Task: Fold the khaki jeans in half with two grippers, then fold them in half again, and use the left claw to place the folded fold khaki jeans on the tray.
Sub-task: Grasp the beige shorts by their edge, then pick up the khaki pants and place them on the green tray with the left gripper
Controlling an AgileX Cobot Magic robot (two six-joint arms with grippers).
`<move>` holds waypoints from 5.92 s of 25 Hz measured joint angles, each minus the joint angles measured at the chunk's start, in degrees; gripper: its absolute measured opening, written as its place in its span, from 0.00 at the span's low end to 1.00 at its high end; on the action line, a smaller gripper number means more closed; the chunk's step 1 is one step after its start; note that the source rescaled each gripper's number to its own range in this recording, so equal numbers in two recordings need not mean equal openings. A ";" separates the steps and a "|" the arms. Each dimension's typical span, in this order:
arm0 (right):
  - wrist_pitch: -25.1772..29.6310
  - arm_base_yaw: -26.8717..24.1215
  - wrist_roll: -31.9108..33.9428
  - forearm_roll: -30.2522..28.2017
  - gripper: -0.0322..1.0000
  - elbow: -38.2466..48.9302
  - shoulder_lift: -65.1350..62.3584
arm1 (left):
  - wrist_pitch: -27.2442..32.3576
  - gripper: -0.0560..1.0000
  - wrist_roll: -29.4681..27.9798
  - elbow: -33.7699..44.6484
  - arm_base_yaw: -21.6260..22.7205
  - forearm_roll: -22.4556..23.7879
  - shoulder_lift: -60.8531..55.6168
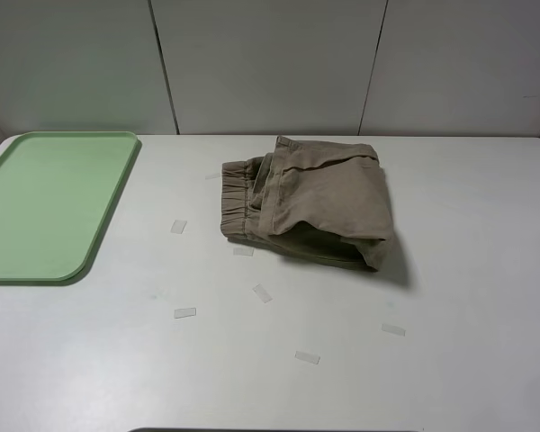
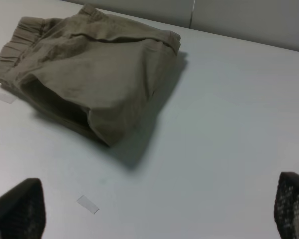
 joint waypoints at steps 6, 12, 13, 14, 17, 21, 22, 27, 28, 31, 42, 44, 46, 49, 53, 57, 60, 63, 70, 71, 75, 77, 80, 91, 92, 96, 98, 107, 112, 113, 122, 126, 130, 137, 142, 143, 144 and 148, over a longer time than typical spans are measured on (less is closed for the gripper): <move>0.00 0.00 0.00 0.00 0.99 0.00 0.00 | -0.31 1.00 -2.56 -0.07 0.00 -0.96 7.87; 0.00 0.00 0.00 0.00 0.99 0.00 0.00 | -8.48 1.00 -2.56 -5.16 0.00 -0.49 27.23; 0.00 0.00 0.00 0.00 0.99 0.00 0.00 | -10.07 1.00 -2.56 -6.40 0.00 -0.10 30.84; 0.00 0.00 0.00 0.00 0.99 0.00 0.00 | -11.56 1.00 -2.56 -7.98 0.00 0.20 34.49; 0.00 0.00 0.00 0.00 0.99 0.00 0.00 | -15.83 1.00 -2.56 -12.79 0.00 0.49 43.90; 0.00 0.00 0.00 0.00 0.99 0.00 0.00 | -19.30 1.00 -1.23 -19.17 2.02 -0.71 56.06; 0.00 0.00 0.00 0.00 0.99 0.00 0.00 | -19.85 1.00 0.00 -20.21 3.15 -2.06 58.33; 0.06 0.00 0.00 0.00 0.99 0.00 0.00 | -23.83 0.98 18.11 -22.69 10.44 -21.13 70.69; 0.06 0.00 0.00 0.00 0.99 0.00 0.00 | -24.27 0.97 23.21 -22.81 11.52 -26.14 73.33; 0.06 0.00 0.00 0.00 0.99 0.00 0.00 | -24.63 0.97 35.49 -23.52 13.22 -38.58 78.79; 0.06 0.00 0.00 0.00 0.99 0.00 0.00 | -19.09 0.96 47.16 -35.05 16.63 -51.32 102.22; 0.06 0.00 0.00 0.00 0.99 0.00 0.00 | -18.09 0.96 48.13 -37.49 16.63 -53.04 106.41; 0.06 0.00 0.00 0.00 0.99 0.00 0.00 | -16.83 0.96 49.55 -39.99 16.63 -55.31 110.13; 0.06 0.00 0.00 0.00 0.99 0.00 0.00 | -14.91 0.96 52.93 -43.15 16.15 -58.99 115.61; -0.01 0.00 0.00 0.00 0.99 0.00 0.00 | -11.26 0.96 58.02 -46.49 15.13 -63.04 121.41; -0.01 0.00 0.00 0.00 0.99 0.00 0.00 | -7.57 0.96 62.04 -48.94 13.87 -66.27 125.64; -0.01 0.00 0.00 0.00 0.99 0.00 0.00 | -6.53 0.96 63.13 -50.33 12.96 -67.59 127.98; -0.01 0.00 0.00 0.00 0.99 0.00 0.00 | -6.48 0.96 63.99 -51.43 11.87 -69.20 130.46; -0.01 0.00 0.00 0.00 0.99 0.00 0.00 | -9.28 0.96 67.75 -52.40 8.99 -74.14 133.76; -0.01 0.00 0.00 0.00 0.99 0.00 0.00 | -9.28 0.96 67.97 -52.87 8.42 -74.80 134.48; 0.06 0.00 0.00 0.05 0.99 0.00 0.00 | -9.28 0.96 68.35 -54.55 6.56 -76.19 136.68; 0.06 0.00 0.00 0.05 0.99 0.00 0.00 | -9.28 0.96 68.42 -55.33 5.60 -76.72 137.43; 0.06 0.00 0.00 0.05 0.99 0.00 0.00 | -9.38 0.96 68.42 -56.38 4.15 -78.06 138.37; 0.06 0.00 0.04 0.12 0.99 0.00 0.00 | -14.97 0.90 65.96 -56.82 0.64 -80.47 139.55; 0.06 0.00 0.04 0.12 0.99 0.00 0.00 | -15.72 0.87 65.40 -56.82 0.36 -80.66 139.55; 0.06 0.00 0.04 0.12 0.99 0.00 0.00 | -17.62 0.76 63.69 -56.93 -1.04 -81.68 139.55; 0.06 0.00 0.04 0.12 0.99 0.00 0.00 | -18.19 0.68 61.52 -56.93 -2.10 -81.78 139.62; -0.01 0.00 0.04 0.12 0.99 0.00 0.00 | -18.61 0.10 58.98 -56.93 -4.00 -81.68 140.01; -0.01 0.00 0.04 0.12 0.99 0.00 0.00 | -18.61 0.06 58.78 -56.93 -4.00 -81.68 139.89; -0.01 0.00 0.04 0.12 0.99 0.00 0.00 | -18.61 0.06 58.72 -56.93 -4.00 -81.68 139.71; -0.01 0.00 0.04 0.12 0.99 0.00 0.00 | -19.53 0.05 51.27 -56.93 -2.03 -66.85 134.26; 0.07 0.00 0.04 0.12 0.99 0.00 0.00 | -19.67 0.05 46.26 -56.93 0.33 -55.36 130.17; 0.07 0.00 0.04 0.12 0.99 0.00 0.00 | -19.25 0.05 41.71 -56.99 3.02 -43.86 126.26; 0.07 0.00 0.04 0.12 0.99 0.00 0.00 | -14.58 0.05 35.99 -56.99 8.48 -25.81 120.19; 0.07 0.00 0.04 0.12 0.99 0.00 0.00 | -11.83 0.05 34.99 -56.99 11.79 -17.26 116.43; 0.07 0.00 0.04 0.12 0.99 0.00 0.00 | -11.57 0.05 34.84 -56.99 12.42 -16.01 115.73; 0.07 0.00 0.04 0.12 0.99 0.00 0.00 | -11.31 0.05 34.72 -56.99 12.97 -14.70 115.20; 0.00 0.00 0.04 0.12 0.99 0.00 0.00 | -10.70 0.05 31.75 -56.99 15.96 -8.87 112.90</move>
